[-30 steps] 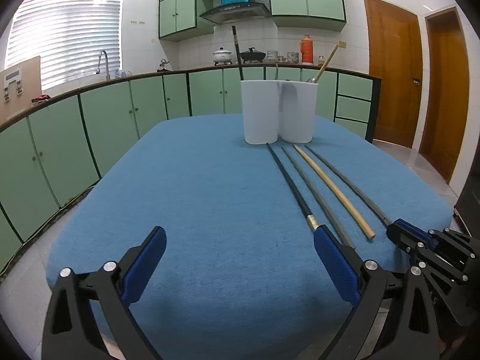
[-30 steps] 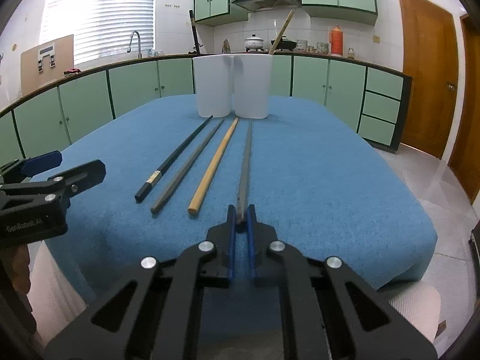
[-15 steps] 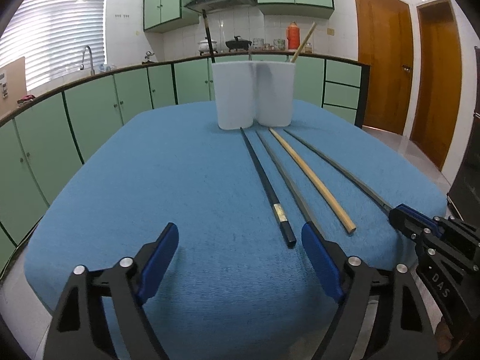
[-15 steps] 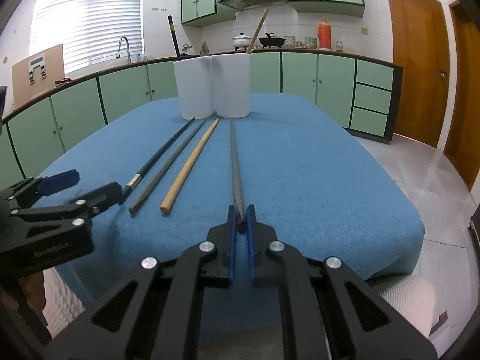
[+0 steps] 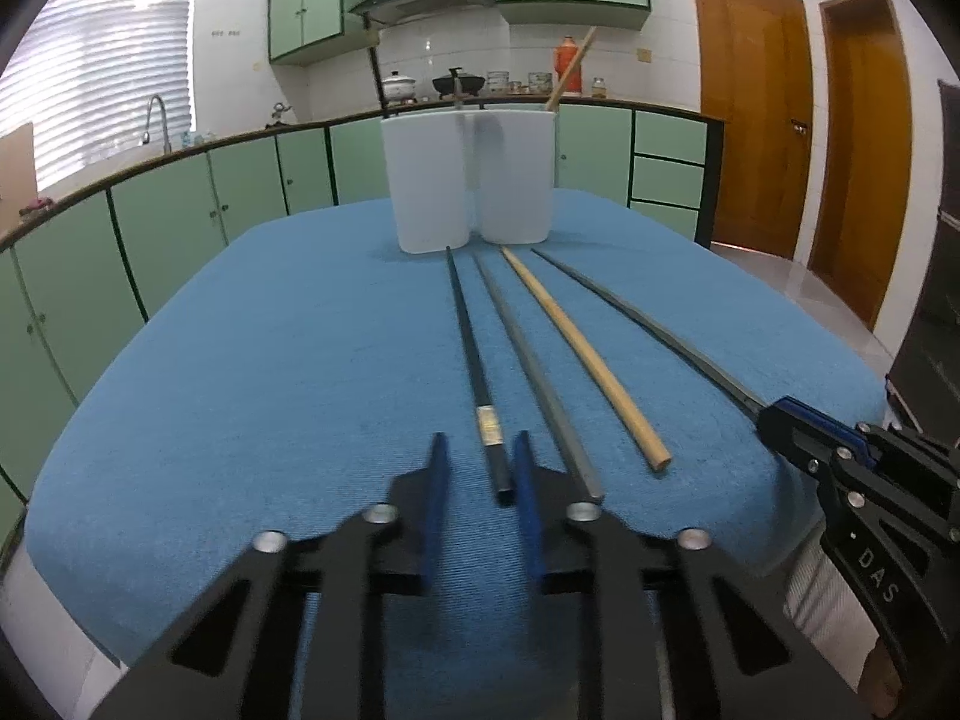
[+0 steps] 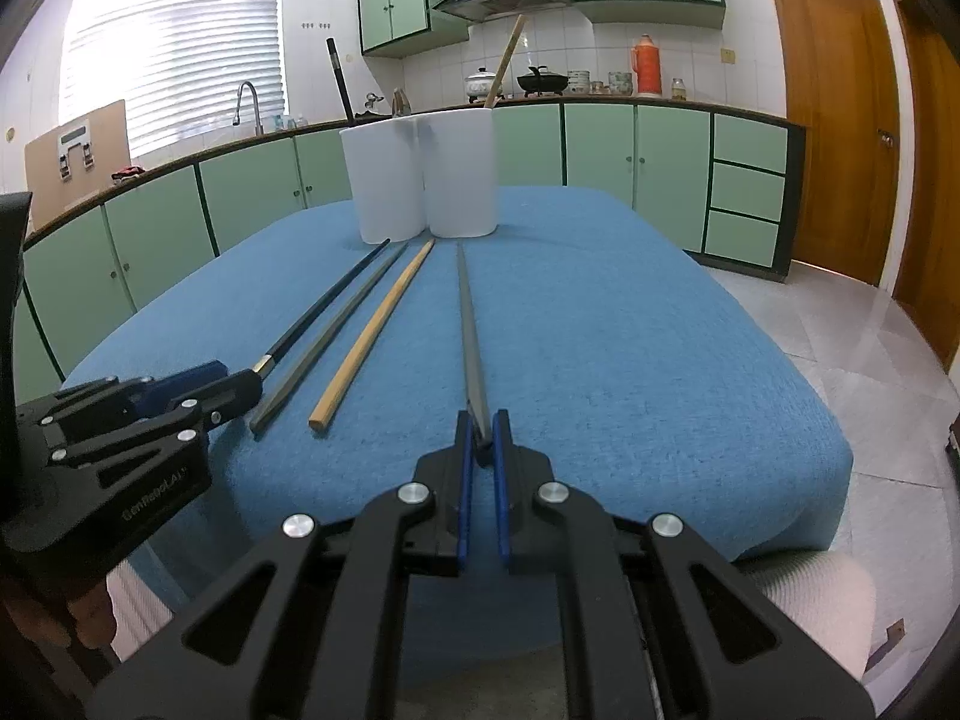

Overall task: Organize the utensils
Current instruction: 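Close the left gripper on the gold-banded black chopstick, then lift the black chopstick with the left gripper while the right gripper carries the grey chopstick to the holder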

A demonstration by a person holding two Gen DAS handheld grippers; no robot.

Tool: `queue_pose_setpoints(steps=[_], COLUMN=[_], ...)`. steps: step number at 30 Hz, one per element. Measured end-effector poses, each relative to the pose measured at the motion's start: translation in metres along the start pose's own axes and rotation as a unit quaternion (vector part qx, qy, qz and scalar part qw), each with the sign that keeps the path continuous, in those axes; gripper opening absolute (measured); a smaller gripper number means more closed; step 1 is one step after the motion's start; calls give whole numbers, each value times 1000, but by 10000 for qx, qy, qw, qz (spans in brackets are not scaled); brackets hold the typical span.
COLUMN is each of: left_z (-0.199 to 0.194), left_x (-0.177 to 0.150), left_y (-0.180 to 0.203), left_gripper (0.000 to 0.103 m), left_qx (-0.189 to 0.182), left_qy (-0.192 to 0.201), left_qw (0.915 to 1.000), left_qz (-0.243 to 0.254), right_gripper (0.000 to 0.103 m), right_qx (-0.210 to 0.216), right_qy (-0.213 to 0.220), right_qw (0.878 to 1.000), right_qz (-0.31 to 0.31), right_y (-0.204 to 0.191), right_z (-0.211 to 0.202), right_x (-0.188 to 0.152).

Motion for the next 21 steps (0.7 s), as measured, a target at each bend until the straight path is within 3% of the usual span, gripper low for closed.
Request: queue_pose_setpoints(steps=[9,21], left_z=[-11,-68], left_x=[8,67], left_y=[-11,-41], left_gripper=[7,7], left_qx=[128,242], left_qy=[154,1203], left_qw=[9998,9922], left_qz=[-33,-209], right_gripper=[6,6], right_qx=[-20,11], right_qy=[97,749], right_qw=[9999,9966], right_qz=[-26,-341], right_y=[1,2], right_z=[-7,-50], right_x=[8,67])
Point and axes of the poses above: each gripper's, at about its wrist camera, not at the fingertips, and z roughly the way its jaws point, y to its right, x to its top, the point moved 4 cm from there along z, roughly the way its jaws point, and after that the axes turned 11 degrees about x, right-handed, at the moved point
